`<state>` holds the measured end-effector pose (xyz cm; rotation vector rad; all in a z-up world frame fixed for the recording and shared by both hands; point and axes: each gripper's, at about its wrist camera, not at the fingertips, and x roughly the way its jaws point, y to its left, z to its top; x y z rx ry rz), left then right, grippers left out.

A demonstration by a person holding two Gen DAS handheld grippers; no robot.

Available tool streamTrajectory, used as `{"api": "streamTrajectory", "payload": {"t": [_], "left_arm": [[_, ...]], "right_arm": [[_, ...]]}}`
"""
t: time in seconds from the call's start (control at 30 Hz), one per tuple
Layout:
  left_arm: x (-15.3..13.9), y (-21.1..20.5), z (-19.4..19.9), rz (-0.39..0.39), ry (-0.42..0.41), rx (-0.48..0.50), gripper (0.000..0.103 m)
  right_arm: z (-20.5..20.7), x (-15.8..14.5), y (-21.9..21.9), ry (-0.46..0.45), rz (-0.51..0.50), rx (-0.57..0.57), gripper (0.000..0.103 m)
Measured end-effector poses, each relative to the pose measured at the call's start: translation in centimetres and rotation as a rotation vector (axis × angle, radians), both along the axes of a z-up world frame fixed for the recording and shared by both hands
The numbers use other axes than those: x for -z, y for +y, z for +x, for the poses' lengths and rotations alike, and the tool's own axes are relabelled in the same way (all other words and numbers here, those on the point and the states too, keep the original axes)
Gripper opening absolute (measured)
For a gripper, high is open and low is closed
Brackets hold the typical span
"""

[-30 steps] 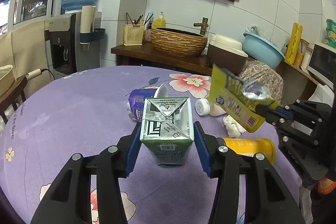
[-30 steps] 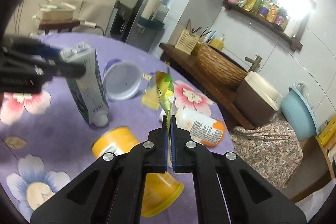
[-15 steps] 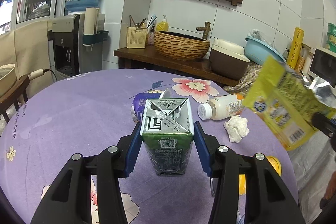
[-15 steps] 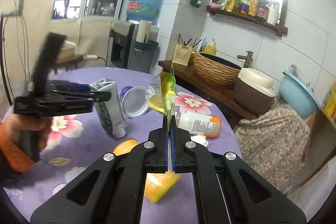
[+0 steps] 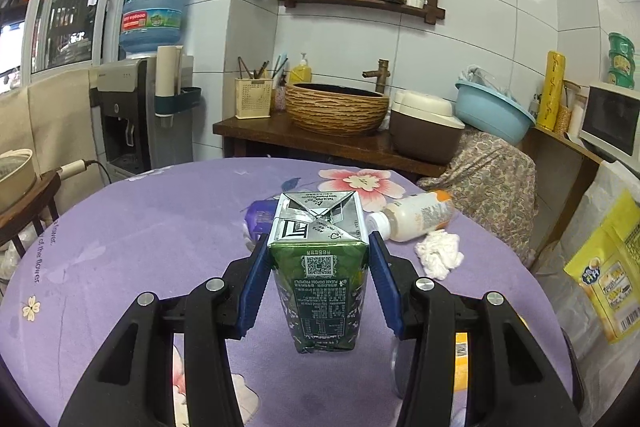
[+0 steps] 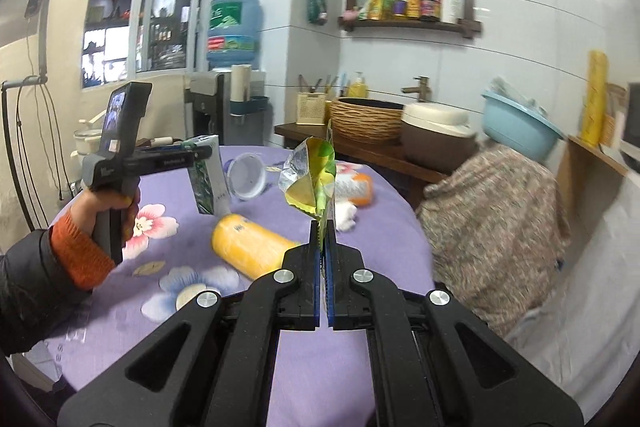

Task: Collect trash
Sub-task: 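Carry the green carton and yellow wrapper over the bin with both grippers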

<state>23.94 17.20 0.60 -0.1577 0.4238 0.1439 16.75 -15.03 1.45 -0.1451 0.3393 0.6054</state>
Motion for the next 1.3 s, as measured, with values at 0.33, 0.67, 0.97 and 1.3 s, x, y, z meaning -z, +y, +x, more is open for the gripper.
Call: {"api": "streamTrajectory", "payload": {"t": [0.33, 0.67, 0.97, 1.3], "left_arm": [[-3.5, -5.5, -6.0, 0.077, -0.138, 0.056, 0.048], [-6.3, -10.5, -7.2, 0.073, -0.207, 0.171, 0.048], [-4.6, -20.6, -7.4, 0.029, -0.162, 0.446, 0.048], [2.6, -30.9, -4.8, -0.030, 0.066, 0.680, 0.048]], "right_arm": [[-2.5, 3.7, -7.7, 0.043, 0.062, 0.165, 0.002], [-4.1, 6.7, -12.4, 0.078, 0.080, 0.282, 0.002], [-4.8, 9.6, -16.2, 0.146, 0.074, 0.389, 0.002], [-3.4, 16.3, -19.9, 0.301, 0.067, 0.500, 0.002]]}}
